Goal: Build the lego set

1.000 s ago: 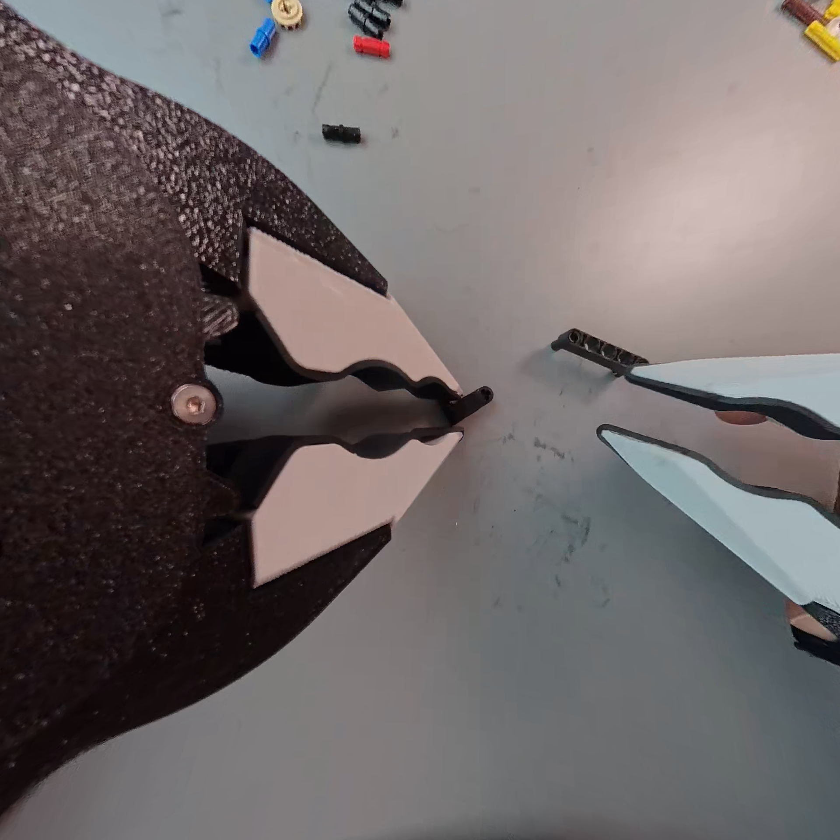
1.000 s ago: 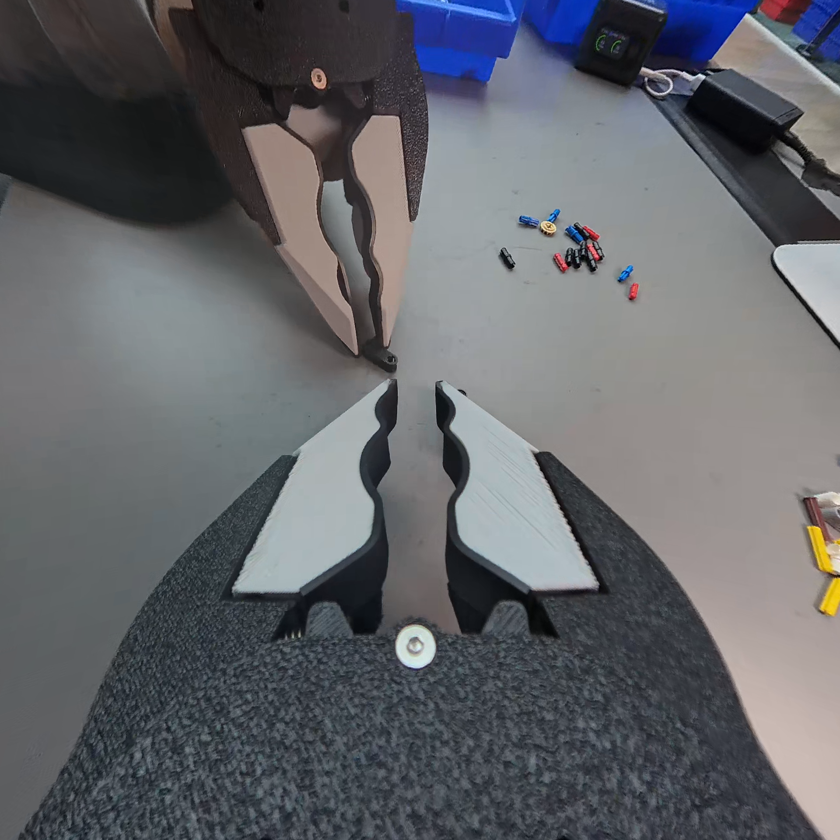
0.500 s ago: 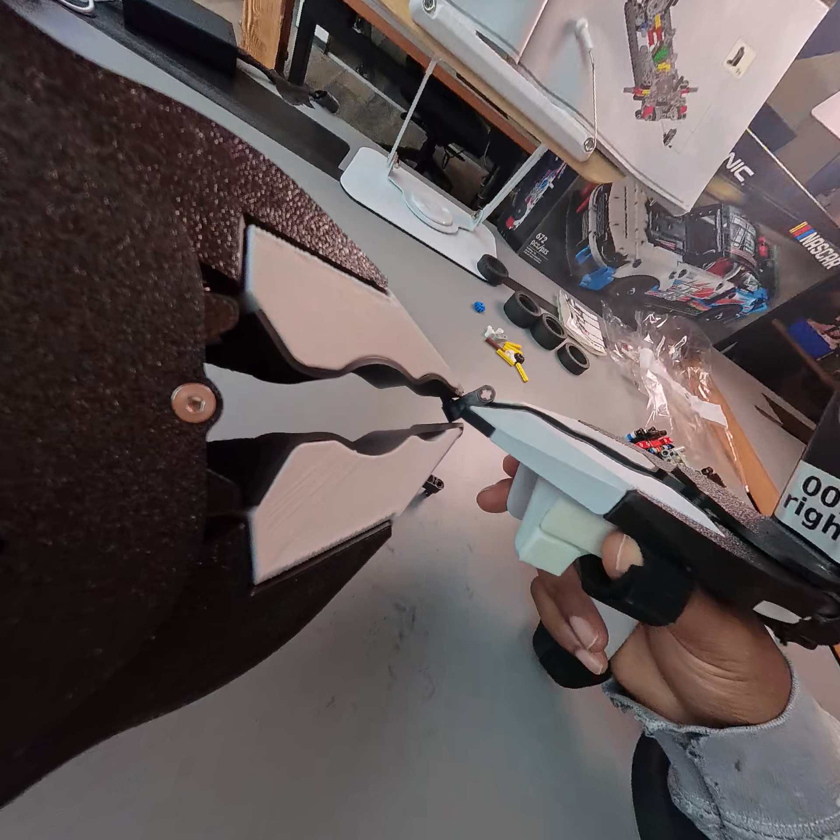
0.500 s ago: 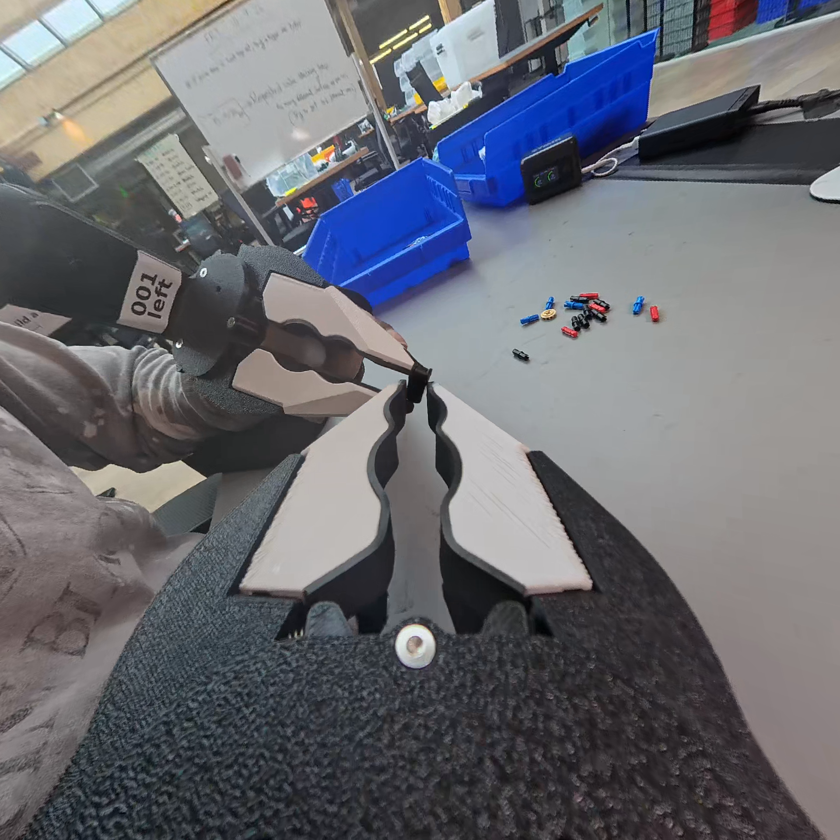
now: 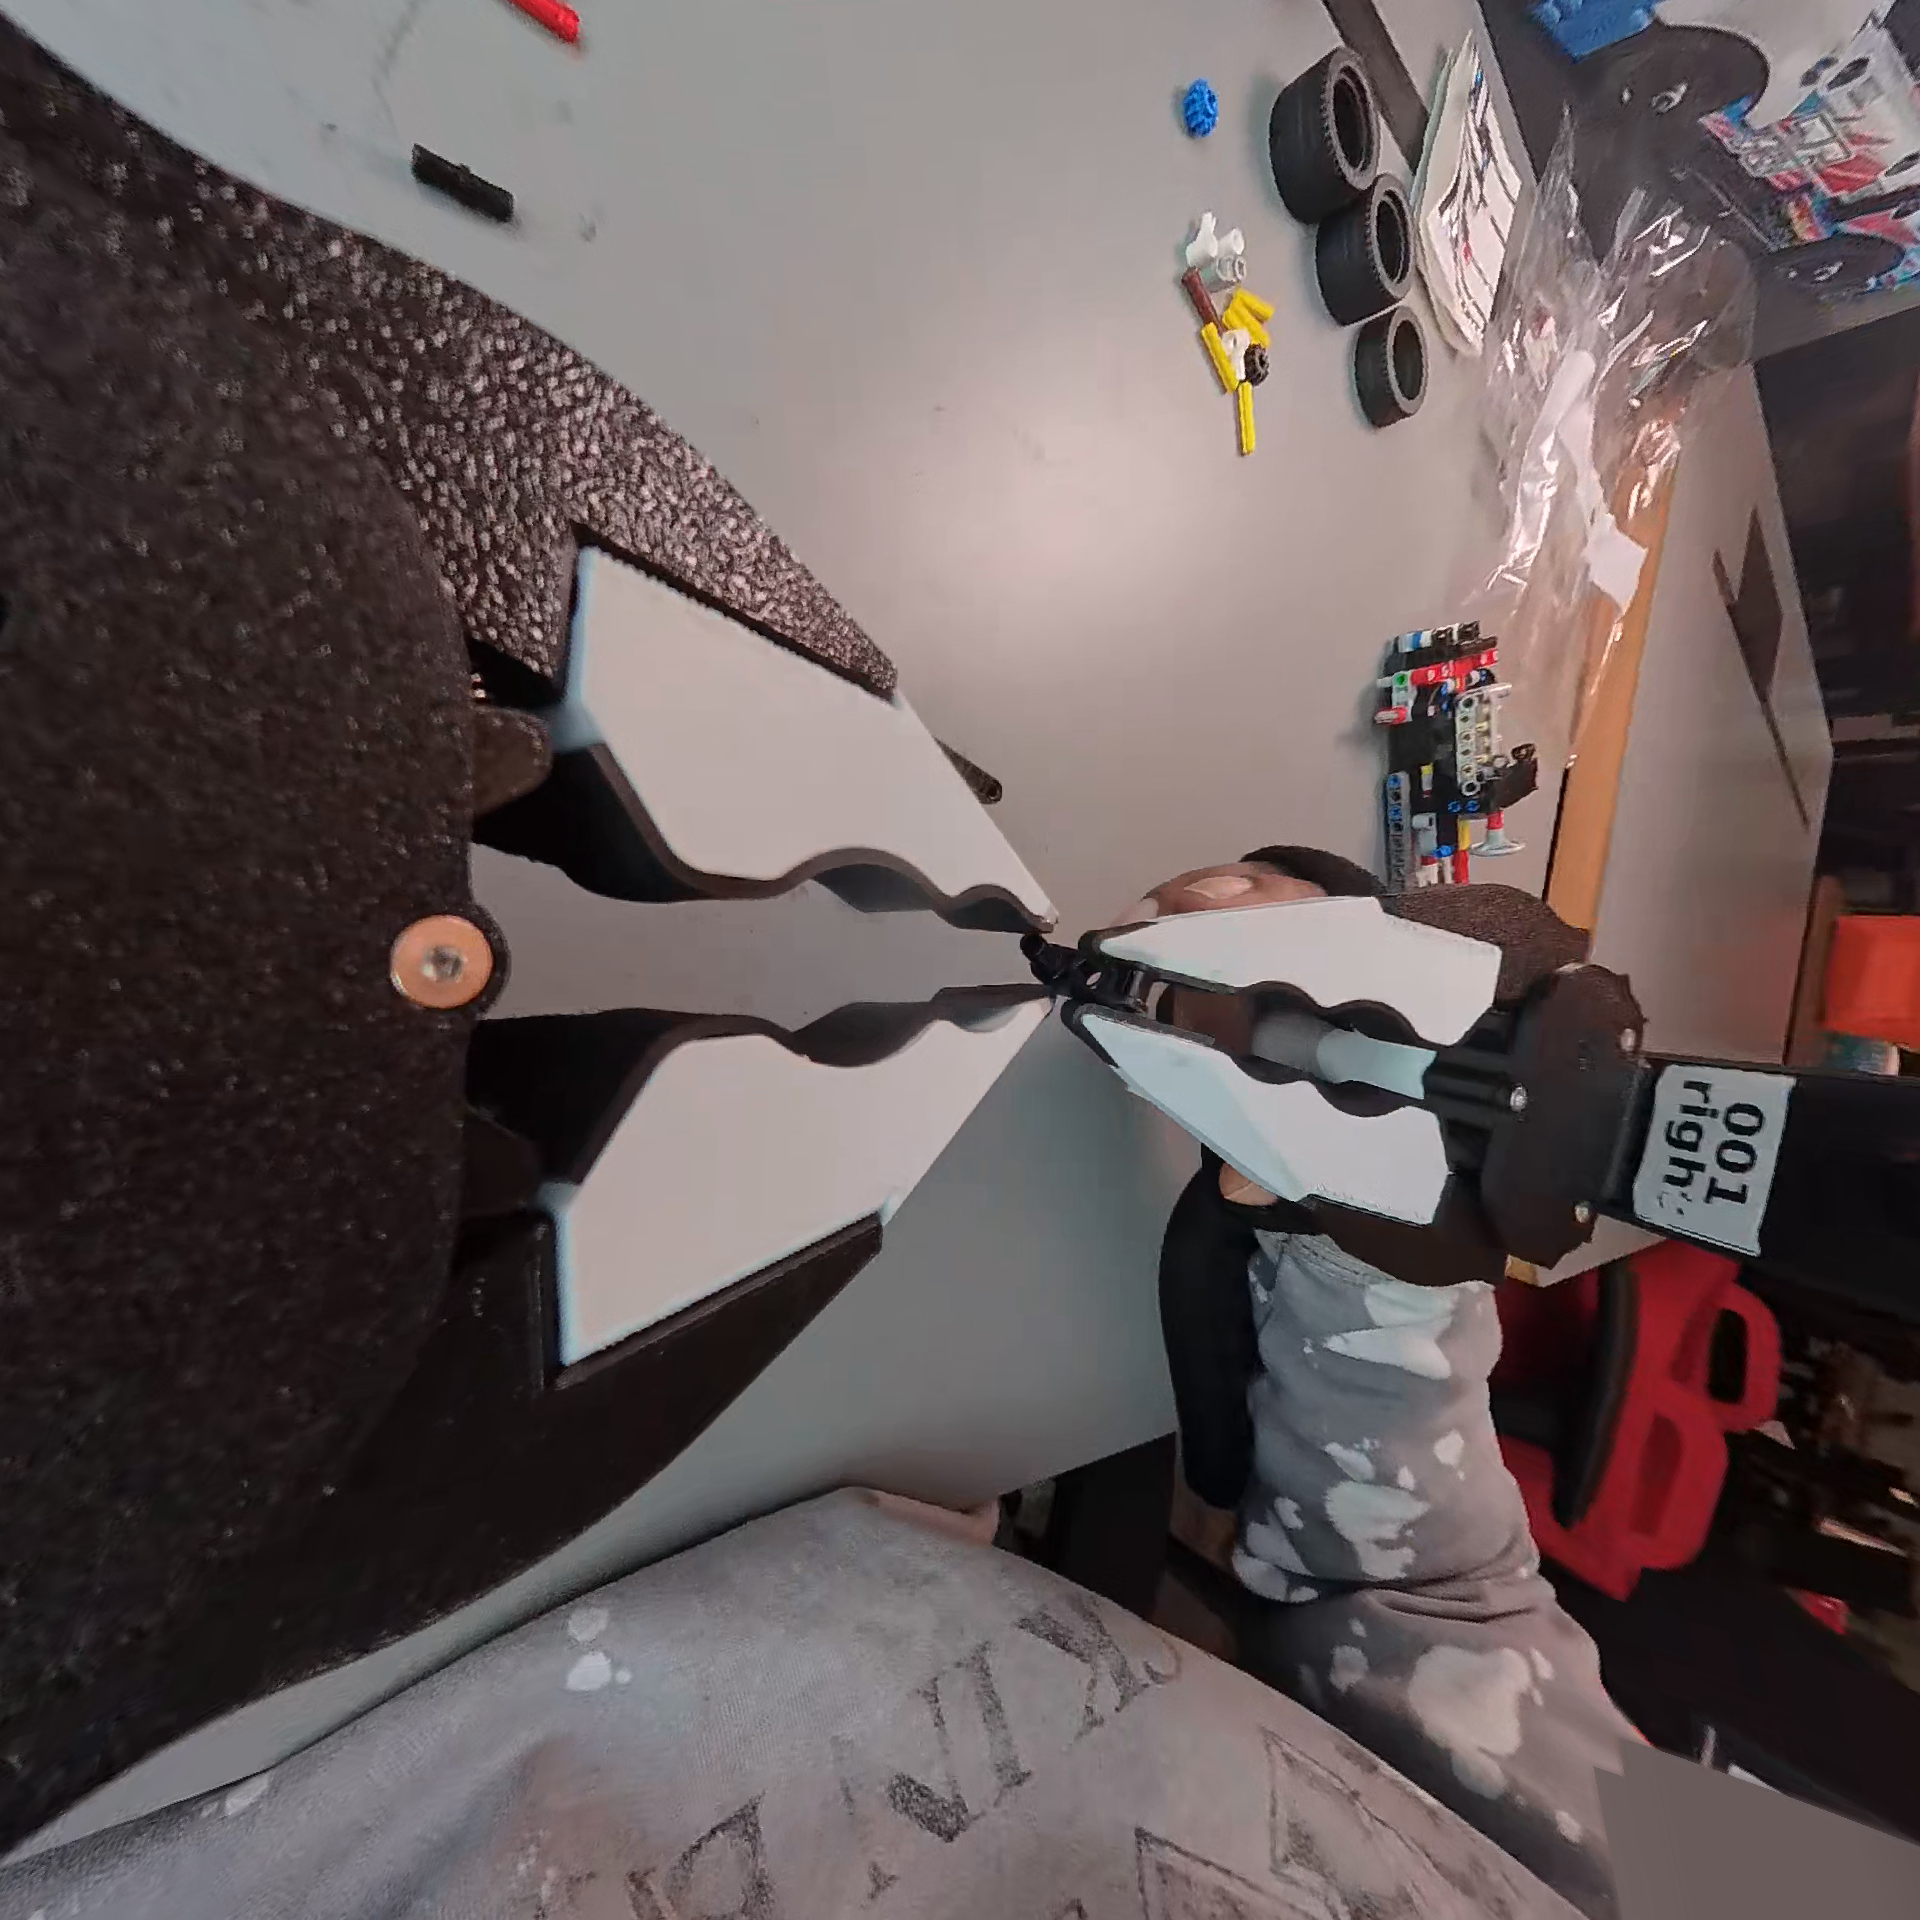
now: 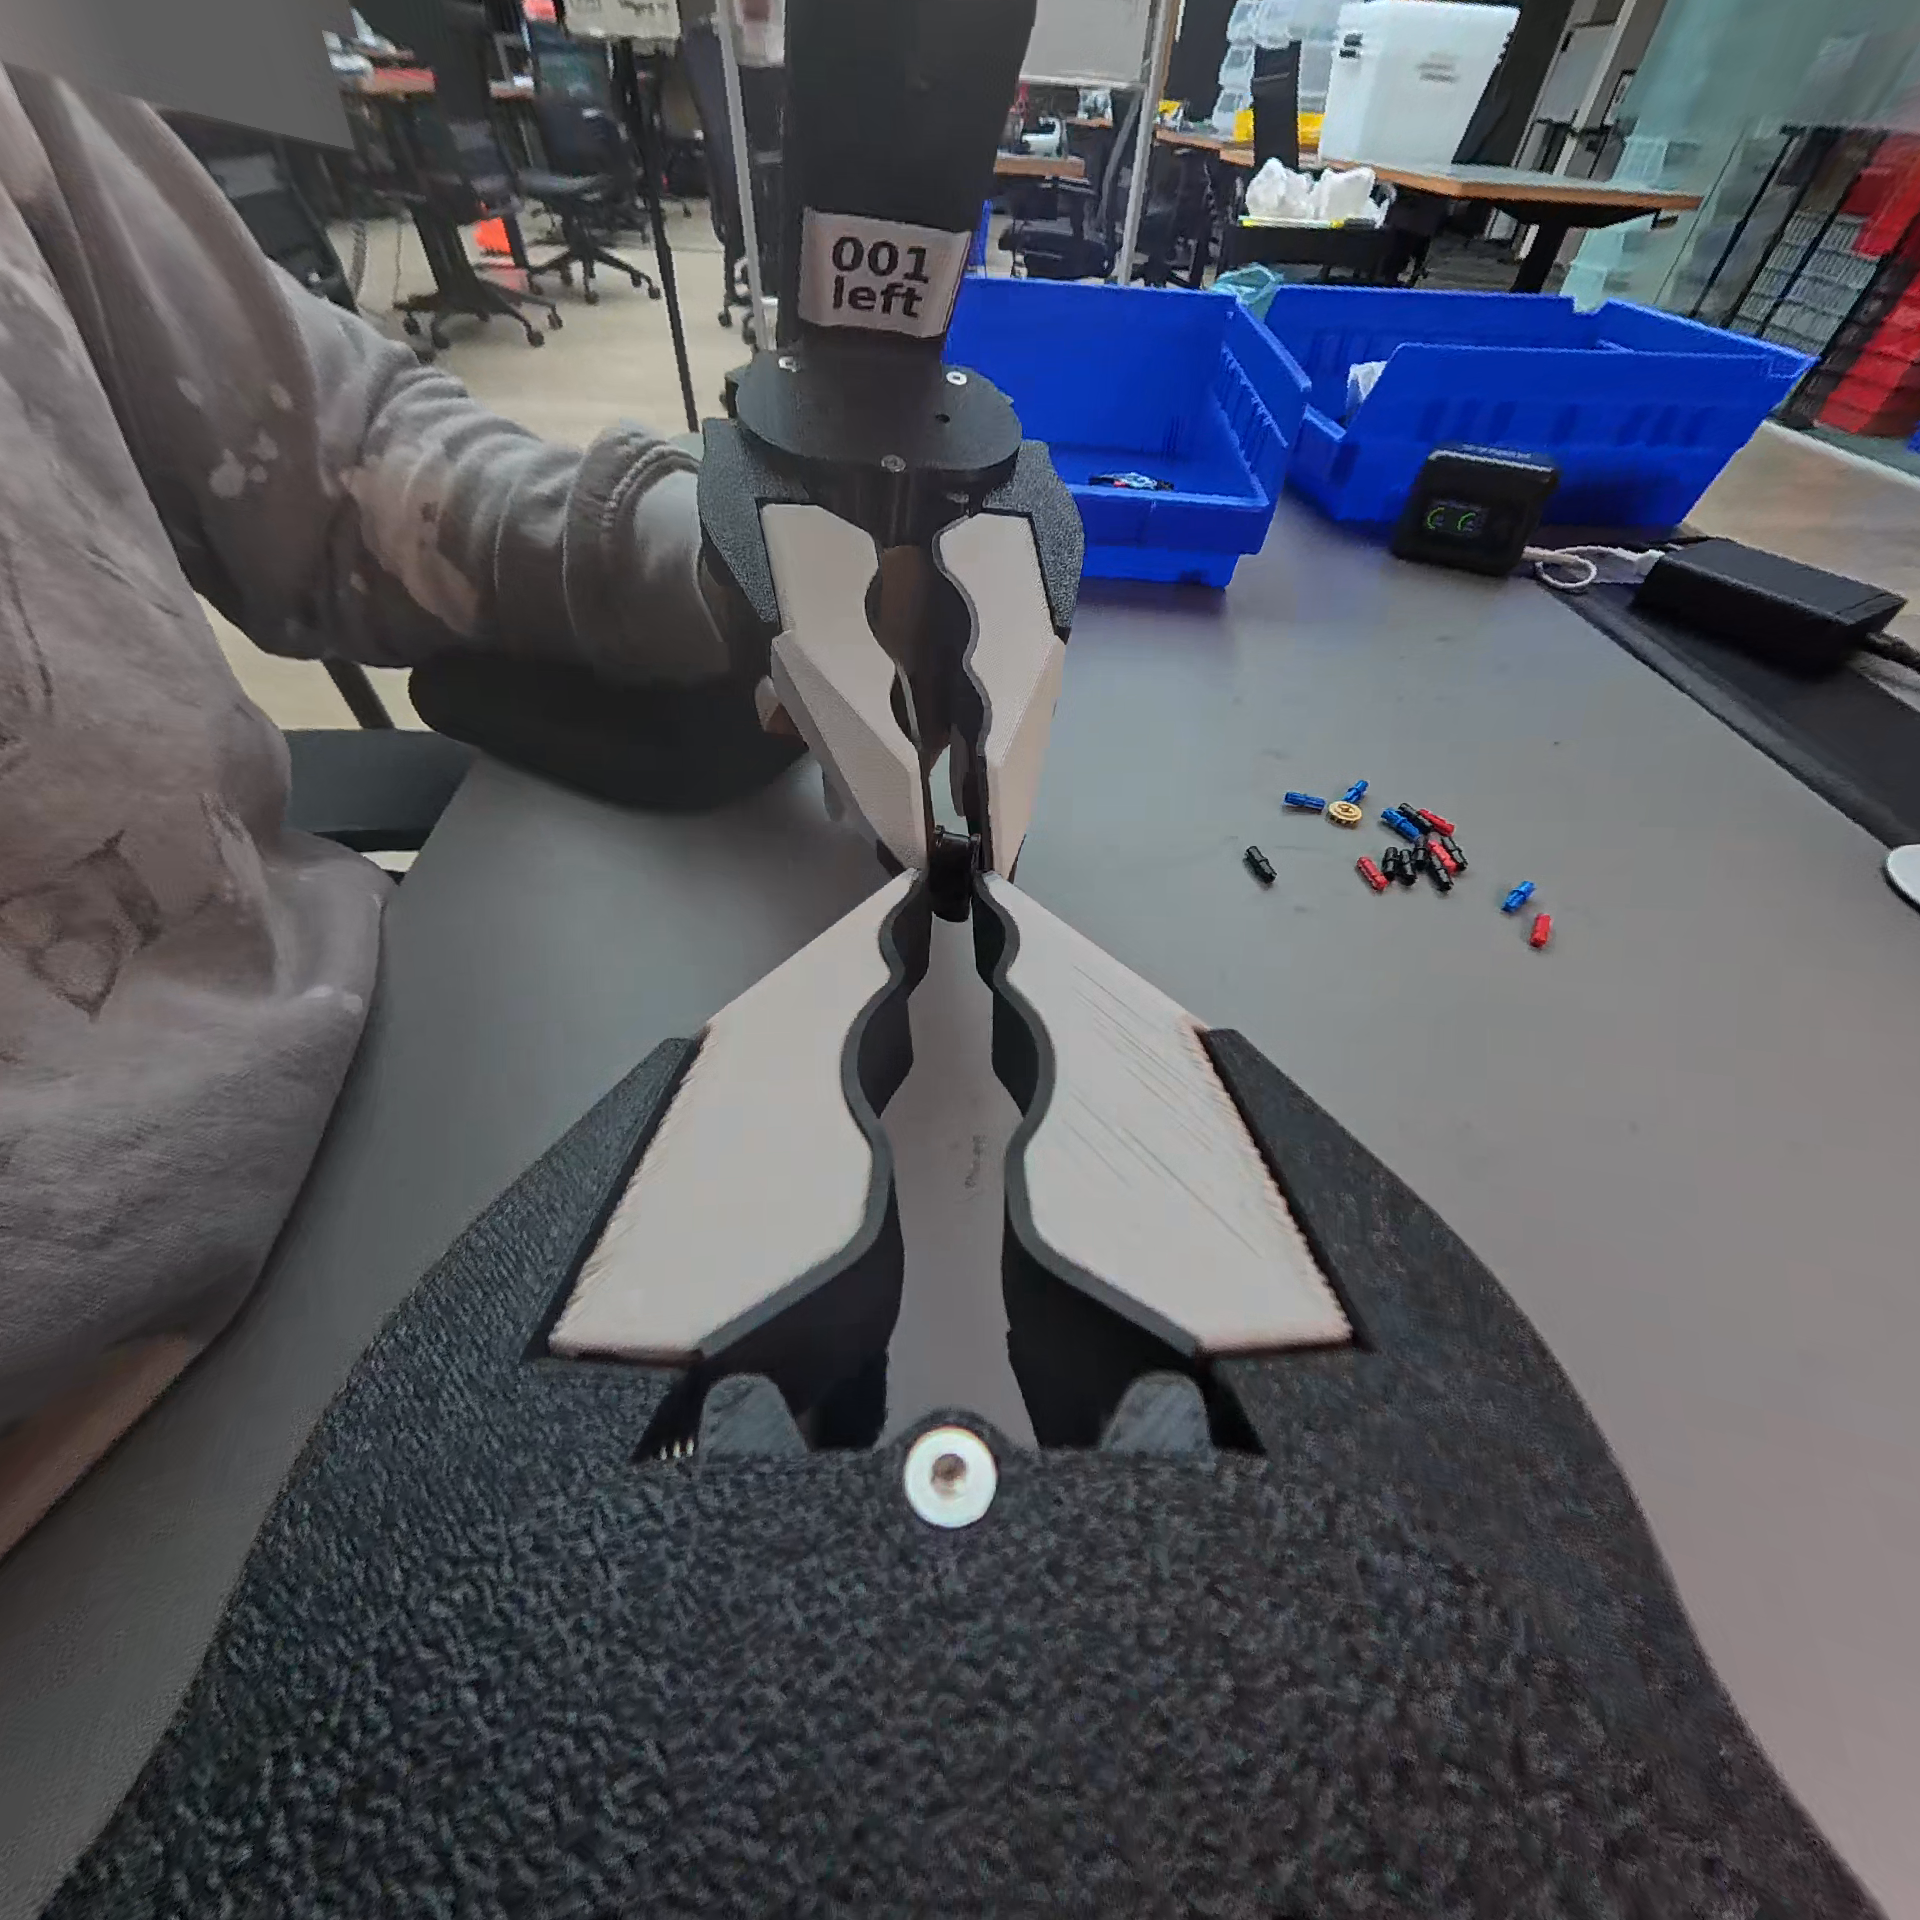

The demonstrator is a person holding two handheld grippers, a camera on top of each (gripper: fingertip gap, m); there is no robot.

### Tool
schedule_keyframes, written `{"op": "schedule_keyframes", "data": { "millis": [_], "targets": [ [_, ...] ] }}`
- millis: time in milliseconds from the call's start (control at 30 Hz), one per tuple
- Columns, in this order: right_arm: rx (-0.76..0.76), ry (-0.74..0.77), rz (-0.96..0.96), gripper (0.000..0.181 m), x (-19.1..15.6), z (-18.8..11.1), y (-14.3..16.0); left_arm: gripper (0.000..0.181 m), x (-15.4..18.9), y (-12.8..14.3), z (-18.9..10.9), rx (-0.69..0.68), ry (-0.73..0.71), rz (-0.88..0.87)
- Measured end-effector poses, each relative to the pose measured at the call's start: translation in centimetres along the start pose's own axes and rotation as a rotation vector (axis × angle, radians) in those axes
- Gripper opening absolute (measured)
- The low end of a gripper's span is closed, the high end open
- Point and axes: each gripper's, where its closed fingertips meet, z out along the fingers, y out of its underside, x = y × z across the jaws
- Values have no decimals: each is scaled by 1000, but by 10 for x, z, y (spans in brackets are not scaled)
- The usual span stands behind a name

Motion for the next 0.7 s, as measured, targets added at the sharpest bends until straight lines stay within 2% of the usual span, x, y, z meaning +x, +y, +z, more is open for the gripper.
{"op": "schedule_keyframes", "data": {
  "millis": [367, 700],
  "targets": [
    [-168, -19, -166, 6, -13, 1, 21, 6, 13, 21, 4, -109, 89, 18],
    [-249, -56, -197, 6, -21, 1, 35, 4, 18, 36, 9, -206, 84, 82]
  ]
}}
